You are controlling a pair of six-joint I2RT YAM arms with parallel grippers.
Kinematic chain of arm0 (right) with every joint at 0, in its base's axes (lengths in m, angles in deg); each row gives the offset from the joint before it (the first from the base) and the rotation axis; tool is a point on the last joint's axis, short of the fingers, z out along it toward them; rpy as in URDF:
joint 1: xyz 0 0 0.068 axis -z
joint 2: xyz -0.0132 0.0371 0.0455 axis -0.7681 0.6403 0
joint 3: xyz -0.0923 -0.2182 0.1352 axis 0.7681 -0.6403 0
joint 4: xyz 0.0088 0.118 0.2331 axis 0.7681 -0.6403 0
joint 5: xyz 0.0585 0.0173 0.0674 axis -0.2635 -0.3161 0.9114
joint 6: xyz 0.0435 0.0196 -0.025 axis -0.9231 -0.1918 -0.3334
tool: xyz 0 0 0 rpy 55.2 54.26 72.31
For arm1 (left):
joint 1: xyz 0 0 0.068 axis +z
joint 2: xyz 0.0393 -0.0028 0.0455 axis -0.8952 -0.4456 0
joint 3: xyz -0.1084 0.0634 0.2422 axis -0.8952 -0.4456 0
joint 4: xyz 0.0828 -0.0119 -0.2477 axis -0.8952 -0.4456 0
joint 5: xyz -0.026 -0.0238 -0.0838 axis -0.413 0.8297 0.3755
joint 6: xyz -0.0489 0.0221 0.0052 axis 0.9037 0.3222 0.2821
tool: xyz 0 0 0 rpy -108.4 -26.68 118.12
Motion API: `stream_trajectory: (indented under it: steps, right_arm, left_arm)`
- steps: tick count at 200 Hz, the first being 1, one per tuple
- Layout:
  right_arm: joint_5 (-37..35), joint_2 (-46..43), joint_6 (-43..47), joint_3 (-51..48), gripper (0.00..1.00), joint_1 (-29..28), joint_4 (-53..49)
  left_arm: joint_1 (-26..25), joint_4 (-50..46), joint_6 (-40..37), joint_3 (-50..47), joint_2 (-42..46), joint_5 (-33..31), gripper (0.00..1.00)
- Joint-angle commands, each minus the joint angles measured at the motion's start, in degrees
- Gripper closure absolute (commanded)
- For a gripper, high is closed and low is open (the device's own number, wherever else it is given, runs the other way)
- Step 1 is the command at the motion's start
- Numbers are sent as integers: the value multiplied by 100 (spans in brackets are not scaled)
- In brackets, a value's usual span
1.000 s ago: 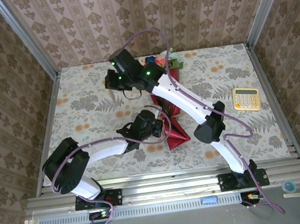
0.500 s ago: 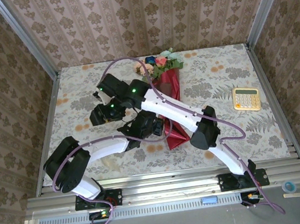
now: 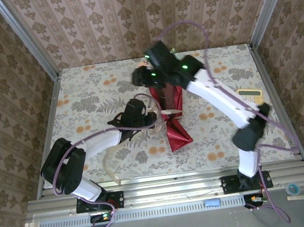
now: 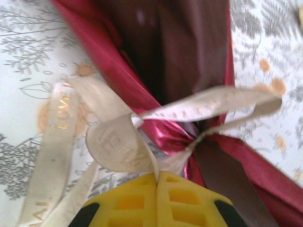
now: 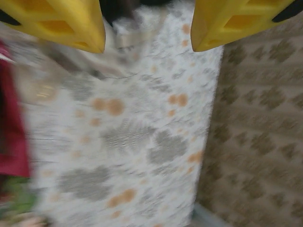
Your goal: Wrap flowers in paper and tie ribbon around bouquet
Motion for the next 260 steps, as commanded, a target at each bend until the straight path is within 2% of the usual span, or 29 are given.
stream_trajectory:
  steps: [1, 16, 32, 59, 66, 70, 79, 107, 134, 158, 195, 216, 244, 260]
  right_arm:
    - [-1285, -1009, -523, -1502, 53, -59, 920]
    - [-1411, -1319, -521, -2133, 55, -168, 929]
    - [-1470, -1357, -392, -2572, 56, -523, 873]
    - [-1256, -813, -250, -2875, 50, -1239, 1131]
    - [-1202, -541, -210, -2790, 47, -1379, 1157]
    - [-1192, -390, -197, -2740, 45, -1445, 1165]
    - [-1146, -6, -233, -2627, 42, -1552, 1230]
    - [-1265, 1074, -516, -2059, 38, -1766, 1503]
    - [-1855, 2443, -1277, -437, 33, -1789, 291]
    - [-2132, 3228, -1666, 381, 32, -1724, -283]
    - [-2317, 4053, -1963, 1343, 32, -1694, -999]
    - [-2326, 4299, -2162, 1564, 35, -1690, -1273]
    - [-2309, 4346, -2454, 1530, 38, -1703, -1596]
    - [-2258, 4099, -2433, 1035, 39, -1702, -1194]
  left_arm:
    - [443, -441, 681, 431, -29, 1289, 100]
    - [736, -619, 1056, 655, -306, 1777, 100]
    - [1011, -627, 1505, 866, -676, 2311, 100]
    - [1346, -672, 2037, 1230, -1189, 2689, 100]
    - [1353, -721, 2140, 1332, -1301, 2715, 100]
    - [1537, -754, 2200, 1397, -1374, 2715, 100]
    - [1649, -737, 2371, 1498, -1542, 2989, 100]
    - [1966, -792, 2830, 1824, -2054, 3390, 100]
    - [2165, -1147, 2912, 2252, -2432, 3581, 100]
    - [2264, -1118, 3173, 2358, -2639, 3683, 100]
    - [2307, -779, 3516, 2326, -2732, 3757, 100]
    - [2300, -844, 3505, 2395, -2750, 3779, 100]
    - [2310, -1018, 3400, 2467, -2717, 3762, 100]
    - [2316, -1035, 3394, 2482, -2746, 3783, 100]
